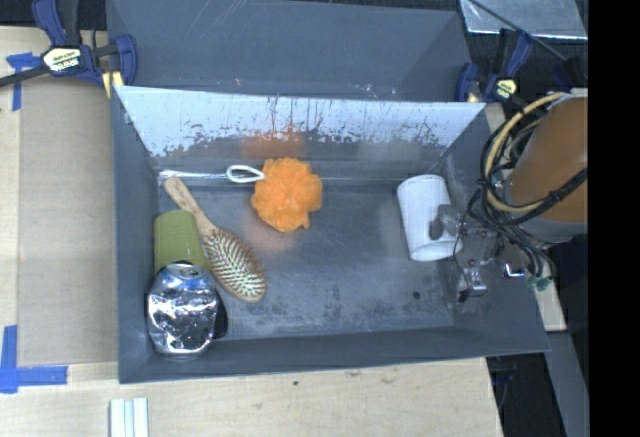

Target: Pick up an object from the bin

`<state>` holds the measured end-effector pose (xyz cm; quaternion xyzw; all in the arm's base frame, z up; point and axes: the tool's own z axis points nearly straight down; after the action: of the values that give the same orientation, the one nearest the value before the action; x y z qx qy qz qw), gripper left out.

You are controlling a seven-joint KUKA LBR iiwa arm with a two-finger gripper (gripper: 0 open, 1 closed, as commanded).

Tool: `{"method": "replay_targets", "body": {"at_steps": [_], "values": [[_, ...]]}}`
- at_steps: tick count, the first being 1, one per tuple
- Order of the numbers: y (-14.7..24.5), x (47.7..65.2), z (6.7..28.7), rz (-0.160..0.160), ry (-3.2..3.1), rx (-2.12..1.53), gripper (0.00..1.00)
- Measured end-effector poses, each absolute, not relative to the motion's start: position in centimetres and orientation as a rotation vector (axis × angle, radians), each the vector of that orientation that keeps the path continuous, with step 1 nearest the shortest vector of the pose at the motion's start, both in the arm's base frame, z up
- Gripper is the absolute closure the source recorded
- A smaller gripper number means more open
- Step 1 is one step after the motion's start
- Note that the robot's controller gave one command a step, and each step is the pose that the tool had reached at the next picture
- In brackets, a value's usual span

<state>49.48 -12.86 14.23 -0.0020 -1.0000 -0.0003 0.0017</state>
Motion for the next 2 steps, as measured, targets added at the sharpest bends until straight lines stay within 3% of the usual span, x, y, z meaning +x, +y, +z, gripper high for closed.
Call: {"method": "replay_targets", "body": {"at_steps": [1, 2], "values": [[-12.8, 49.6, 14.7, 0.002, -3.145, 0.002, 1.0], [-5.9, 49.7, 7.8, -0.003, -3.107, -0.467, 1.0]]}}
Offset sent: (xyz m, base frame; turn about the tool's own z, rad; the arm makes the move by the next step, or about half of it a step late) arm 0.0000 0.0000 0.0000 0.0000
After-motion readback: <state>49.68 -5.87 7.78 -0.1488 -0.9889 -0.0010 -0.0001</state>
